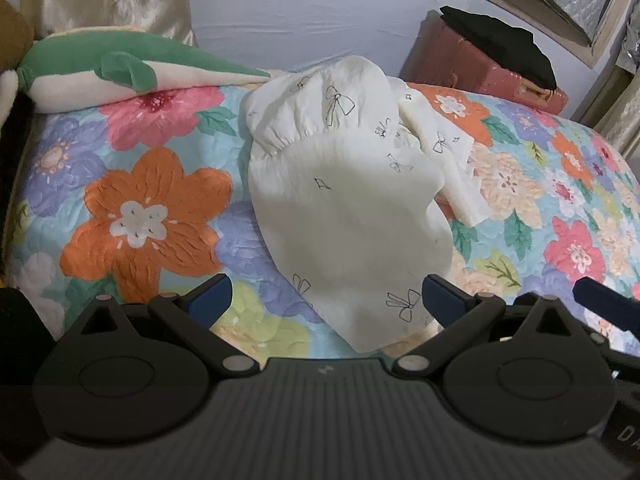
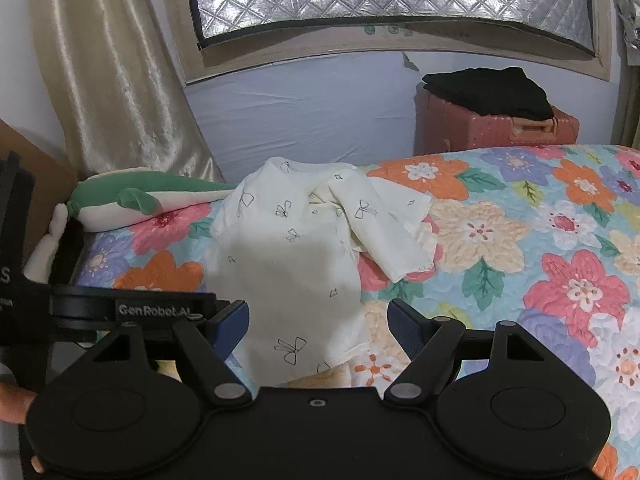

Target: Fold clothes

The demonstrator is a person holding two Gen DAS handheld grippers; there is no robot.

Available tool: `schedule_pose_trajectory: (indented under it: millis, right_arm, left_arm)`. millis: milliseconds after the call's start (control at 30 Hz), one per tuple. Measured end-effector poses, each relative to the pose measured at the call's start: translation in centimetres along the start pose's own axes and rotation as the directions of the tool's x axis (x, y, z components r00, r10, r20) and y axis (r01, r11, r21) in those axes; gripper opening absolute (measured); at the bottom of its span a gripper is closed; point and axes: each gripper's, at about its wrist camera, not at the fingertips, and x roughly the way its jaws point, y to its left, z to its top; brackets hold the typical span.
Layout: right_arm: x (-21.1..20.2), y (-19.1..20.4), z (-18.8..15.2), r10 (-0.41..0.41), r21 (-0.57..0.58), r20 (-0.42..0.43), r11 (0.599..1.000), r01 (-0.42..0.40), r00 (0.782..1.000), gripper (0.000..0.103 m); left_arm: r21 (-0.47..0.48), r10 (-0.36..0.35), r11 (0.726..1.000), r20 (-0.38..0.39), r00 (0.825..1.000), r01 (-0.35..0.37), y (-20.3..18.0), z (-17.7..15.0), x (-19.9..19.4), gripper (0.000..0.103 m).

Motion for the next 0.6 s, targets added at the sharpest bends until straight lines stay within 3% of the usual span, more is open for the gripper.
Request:
schedule_pose_trajectory:
  millis: [600]
  right_arm:
    - [0.13, 0.44, -0.76, -0.034, -0.019, -0.024, 0.999, 0.034, 0.999, 0.081]
  left_arm:
    - [-0.009, -0.041, 0.999, -0.01, 0.999, 0.041, -0.06, -0.07, 0.14, 0.103]
